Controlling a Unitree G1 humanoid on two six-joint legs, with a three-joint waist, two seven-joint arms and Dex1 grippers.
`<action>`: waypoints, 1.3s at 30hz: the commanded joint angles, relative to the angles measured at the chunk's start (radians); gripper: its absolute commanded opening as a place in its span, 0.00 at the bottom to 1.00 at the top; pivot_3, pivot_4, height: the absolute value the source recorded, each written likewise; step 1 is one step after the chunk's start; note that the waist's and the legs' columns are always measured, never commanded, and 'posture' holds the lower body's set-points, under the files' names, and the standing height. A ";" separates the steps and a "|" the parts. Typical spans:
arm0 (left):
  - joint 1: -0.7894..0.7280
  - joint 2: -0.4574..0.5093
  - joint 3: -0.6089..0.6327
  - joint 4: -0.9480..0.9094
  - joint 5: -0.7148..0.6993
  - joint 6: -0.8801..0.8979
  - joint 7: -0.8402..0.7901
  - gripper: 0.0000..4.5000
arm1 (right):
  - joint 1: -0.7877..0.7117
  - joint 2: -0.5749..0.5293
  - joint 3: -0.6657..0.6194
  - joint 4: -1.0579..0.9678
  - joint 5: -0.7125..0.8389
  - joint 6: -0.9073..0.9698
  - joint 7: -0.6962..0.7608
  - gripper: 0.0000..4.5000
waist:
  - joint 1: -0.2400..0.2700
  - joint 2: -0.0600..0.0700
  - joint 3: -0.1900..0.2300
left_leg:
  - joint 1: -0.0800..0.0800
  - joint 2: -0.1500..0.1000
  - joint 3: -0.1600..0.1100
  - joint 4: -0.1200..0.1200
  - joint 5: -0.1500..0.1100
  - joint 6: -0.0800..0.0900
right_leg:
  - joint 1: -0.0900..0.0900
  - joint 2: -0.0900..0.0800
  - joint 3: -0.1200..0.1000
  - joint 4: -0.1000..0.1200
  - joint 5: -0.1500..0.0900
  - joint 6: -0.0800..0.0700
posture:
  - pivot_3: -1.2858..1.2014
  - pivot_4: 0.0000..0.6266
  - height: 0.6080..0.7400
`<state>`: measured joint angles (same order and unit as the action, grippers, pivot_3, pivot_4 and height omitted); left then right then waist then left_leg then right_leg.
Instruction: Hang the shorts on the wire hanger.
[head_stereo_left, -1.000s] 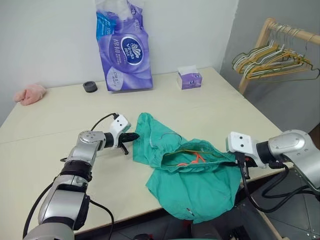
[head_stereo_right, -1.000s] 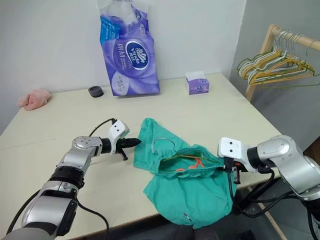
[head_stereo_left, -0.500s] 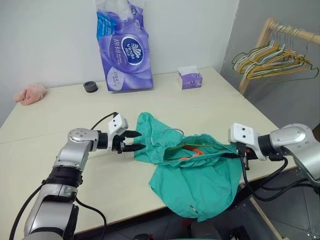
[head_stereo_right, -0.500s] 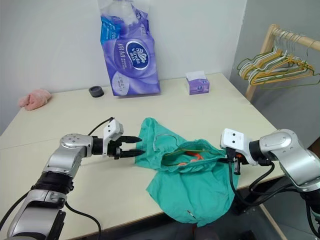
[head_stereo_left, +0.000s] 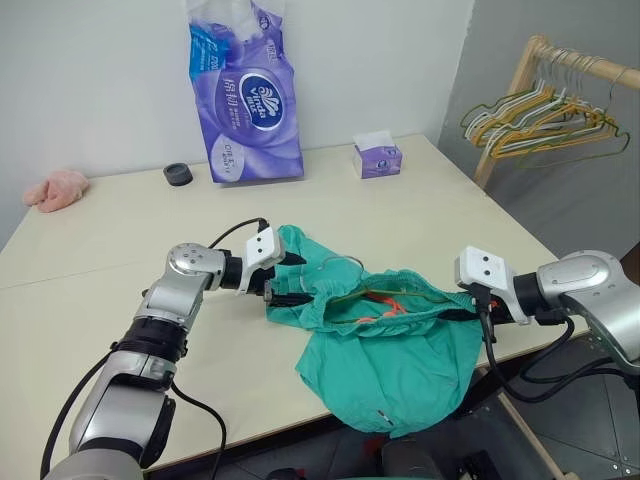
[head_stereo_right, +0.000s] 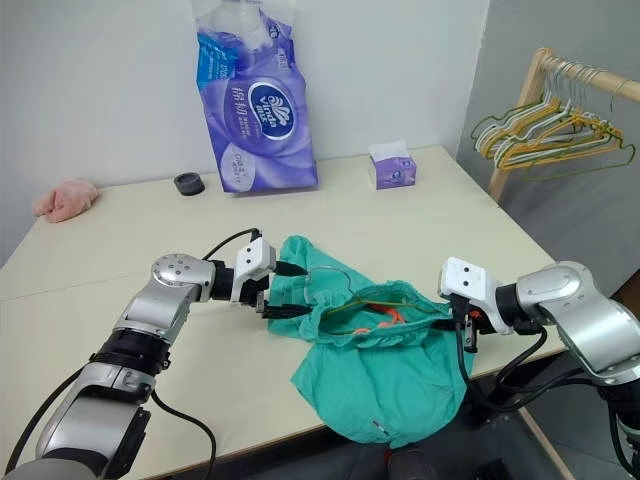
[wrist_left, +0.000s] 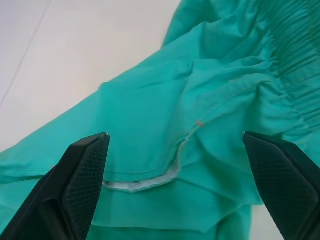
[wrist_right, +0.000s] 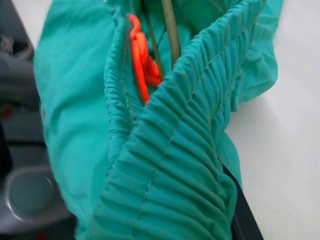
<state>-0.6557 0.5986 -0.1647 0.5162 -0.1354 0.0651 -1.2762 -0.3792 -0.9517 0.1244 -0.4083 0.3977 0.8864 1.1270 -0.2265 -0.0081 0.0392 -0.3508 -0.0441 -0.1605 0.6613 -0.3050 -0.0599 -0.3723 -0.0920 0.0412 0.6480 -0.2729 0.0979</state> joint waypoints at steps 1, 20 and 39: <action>-0.067 0.065 0.091 -0.003 -0.042 0.018 0.003 1.00 | 0.012 0.026 -0.110 -0.045 0.102 0.156 -0.071 0.00 | -0.001 0.000 0.000 | -0.001 0.000 0.000 0.000 0.000 0.000 | -0.001 0.000 0.000 0.000 0.000 0.000 | 0.40 0.00 1.00; 0.148 0.073 0.060 -0.400 -0.171 0.313 -0.032 1.00 | 0.061 0.173 -0.223 -0.035 0.240 0.412 -0.347 0.00 | 0.005 0.001 -0.001 | 0.000 0.000 0.001 0.001 0.000 0.001 | 0.000 -0.001 0.001 0.001 0.000 0.000 | 0.41 0.00 1.00; 0.055 -0.104 0.094 -0.578 -0.419 0.580 0.099 1.00 | 0.096 0.193 -0.740 -0.127 0.293 0.728 -0.633 0.00 | 0.002 0.004 -0.003 | -0.003 -0.001 0.002 0.002 0.000 0.001 | 0.000 -0.003 0.000 0.001 0.000 0.000 | 0.36 0.00 1.00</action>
<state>-0.5668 0.5031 -0.0910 -0.0327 -0.5198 0.6305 -1.1867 -0.2855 -0.7459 -0.5522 -0.4869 0.6812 1.6065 0.5142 -0.2249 -0.0044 0.0361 -0.3533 -0.0460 -0.1579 0.6629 -0.3055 -0.0590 -0.3721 -0.0943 0.0414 0.6487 -0.2728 0.0981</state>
